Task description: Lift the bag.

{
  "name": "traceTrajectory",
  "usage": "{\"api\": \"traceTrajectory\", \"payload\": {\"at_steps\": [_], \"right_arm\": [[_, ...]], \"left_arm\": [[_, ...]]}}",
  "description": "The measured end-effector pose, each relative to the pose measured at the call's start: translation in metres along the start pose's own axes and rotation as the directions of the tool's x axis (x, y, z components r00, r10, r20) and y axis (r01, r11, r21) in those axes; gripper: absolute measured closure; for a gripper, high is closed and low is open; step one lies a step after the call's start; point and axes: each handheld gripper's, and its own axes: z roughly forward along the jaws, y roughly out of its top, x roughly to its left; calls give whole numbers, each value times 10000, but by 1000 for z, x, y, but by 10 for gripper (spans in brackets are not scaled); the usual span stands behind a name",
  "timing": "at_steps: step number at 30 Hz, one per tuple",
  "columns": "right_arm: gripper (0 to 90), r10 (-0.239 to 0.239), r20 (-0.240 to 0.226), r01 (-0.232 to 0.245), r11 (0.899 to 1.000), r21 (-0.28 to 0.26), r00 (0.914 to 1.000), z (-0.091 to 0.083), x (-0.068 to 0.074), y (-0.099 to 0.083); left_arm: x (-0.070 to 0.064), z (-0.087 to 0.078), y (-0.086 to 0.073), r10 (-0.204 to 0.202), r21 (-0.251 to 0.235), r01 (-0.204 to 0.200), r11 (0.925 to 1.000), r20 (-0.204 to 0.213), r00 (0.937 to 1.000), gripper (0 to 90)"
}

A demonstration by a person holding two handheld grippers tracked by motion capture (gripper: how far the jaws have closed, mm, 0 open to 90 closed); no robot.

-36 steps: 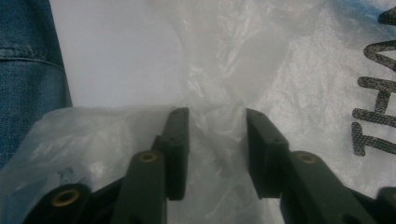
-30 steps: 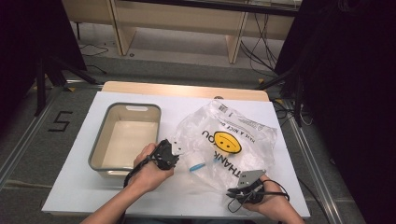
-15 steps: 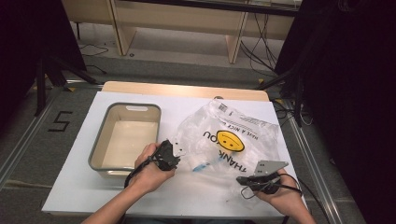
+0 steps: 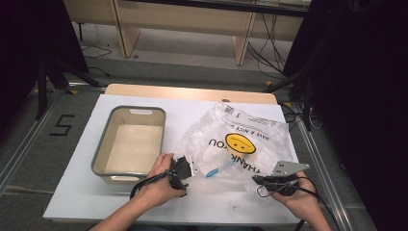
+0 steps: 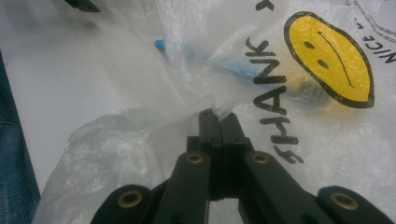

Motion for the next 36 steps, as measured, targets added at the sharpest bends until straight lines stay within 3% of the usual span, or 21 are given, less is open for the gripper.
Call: {"api": "traceTrajectory", "payload": {"at_steps": [2, 5, 7, 10, 13, 14, 16, 19, 22, 23, 24, 27, 29, 33, 35, 36], "right_arm": [[900, 32, -11, -32, 10000, -20, 10000, 0, 0, 0], [900, -27, 6, 27, 10000, -62, 10000, -1, 1, 1], [900, -21, -22, 21, 10000, -49, 10000, -3, 1, 0], [900, 28, -12, -28, 10000, -48, 10000, -5, -3, -2], [900, 72, 11, -72, 10000, -33, 10000, -8, -5, -4], [900, 65, 16, -65, 10000, -26, 10000, -8, -6, -5], [900, 93, 33, -92, 10000, -37, 10000, -9, -7, -5], [900, 92, 27, -92, 9999, -56, 10000, -10, -7, -6], [900, 71, 40, -71, 10000, -60, 10000, -10, -6, -6], [900, 66, 36, -66, 10000, -67, 10000, -10, -6, -5], [900, 57, 44, -57, 10000, -65, 10000, -10, -6, -5], [900, 48, 26, -48, 10000, -70, 10000, -9, -6, -6], [900, 40, -5, -40, 10000, -91, 10000, -10, -6, -5], [900, -3, -57, 2, 9999, -120, 10000, -9, -4, -4], [900, -34, -74, 33, 9999, -108, 10000, -9, -4, -4], [900, -51, -77, 50, 9999, -101, 10000, -9, -4, -4]], "left_arm": [[-2, 3, 4, -355, -279, 369, 9989, 474, 9982, 337], [-1, 15, 2, -441, 256, 437, 9987, 171, 9989, 341], [3, 17, -1, -1013, 207, 1007, 9947, 282, 9945, 322], [7, 19, -2, -1332, 89, 1332, 9910, -47, 9911, 334], [12, 21, -4, -1930, 97, 1928, 9812, 306, 9807, 335], [13, 22, -5, -2187, 112, 2184, 9758, 488, 9746, 349], [14, 21, -6, -2351, 119, 2349, 9720, 695, 9695, 383], [15, 21, -7, -2911, 266, 2899, 9567, 1087, 9505, 487], [19, 22, -9, -3545, 431, 3523, 9349, 1618, 9209, 563], [20, 22, -9, -3666, 455, 3643, 9302, 1699, 9147, 591], [20, 22, -9, -3937, 459, 3921, 9188, 1813, 9012, 618], [22, 23, -9, -4252, 653, 4209, 9047, 1959, 8836, 665], [24, 23, -9, -4565, 751, 4512, 8893, 2084, 8650, 685], [27, 24, -9, -4646, 840, 4576, 8852, 2107, 8601, 752], [28, 24, -9, -4597, 791, 4534, 8878, 2030, 8646, 788], [27, 24, -10, -4630, 735, 4580, 8859, 2022, 8630, 819]]}}
